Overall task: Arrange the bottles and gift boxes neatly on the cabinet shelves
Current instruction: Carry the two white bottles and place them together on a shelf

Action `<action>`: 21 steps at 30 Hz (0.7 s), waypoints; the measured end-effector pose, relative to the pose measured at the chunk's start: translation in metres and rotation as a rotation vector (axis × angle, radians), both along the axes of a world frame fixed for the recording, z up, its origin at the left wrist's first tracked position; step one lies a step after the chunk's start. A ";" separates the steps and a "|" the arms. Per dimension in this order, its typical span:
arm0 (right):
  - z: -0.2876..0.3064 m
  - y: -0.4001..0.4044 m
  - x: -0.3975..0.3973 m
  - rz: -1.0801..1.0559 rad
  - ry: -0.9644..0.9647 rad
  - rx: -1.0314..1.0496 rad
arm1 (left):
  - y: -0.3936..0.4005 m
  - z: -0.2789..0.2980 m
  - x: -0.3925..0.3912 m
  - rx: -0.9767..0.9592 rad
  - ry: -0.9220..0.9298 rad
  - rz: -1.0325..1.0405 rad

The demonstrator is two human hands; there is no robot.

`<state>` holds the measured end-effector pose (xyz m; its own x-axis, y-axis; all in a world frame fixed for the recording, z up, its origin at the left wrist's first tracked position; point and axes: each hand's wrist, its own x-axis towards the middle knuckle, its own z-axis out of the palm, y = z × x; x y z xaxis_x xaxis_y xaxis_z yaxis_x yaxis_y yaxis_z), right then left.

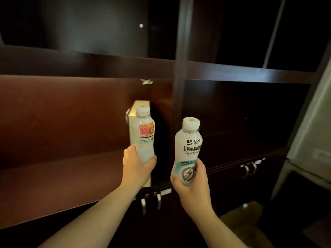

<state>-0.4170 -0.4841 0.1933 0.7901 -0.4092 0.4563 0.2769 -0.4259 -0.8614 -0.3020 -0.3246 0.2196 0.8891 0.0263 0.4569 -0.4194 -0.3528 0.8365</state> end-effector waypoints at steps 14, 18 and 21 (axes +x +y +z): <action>0.018 -0.200 -0.017 -0.262 -0.056 -0.035 | -0.224 -0.003 0.011 0.022 -0.005 -0.175; 0.011 -0.248 0.018 -0.344 -0.035 -0.064 | -0.281 -0.014 0.060 0.022 -0.024 -0.219; 0.002 -0.287 0.055 -0.412 -0.002 -0.032 | -0.326 -0.022 0.103 0.030 0.011 -0.258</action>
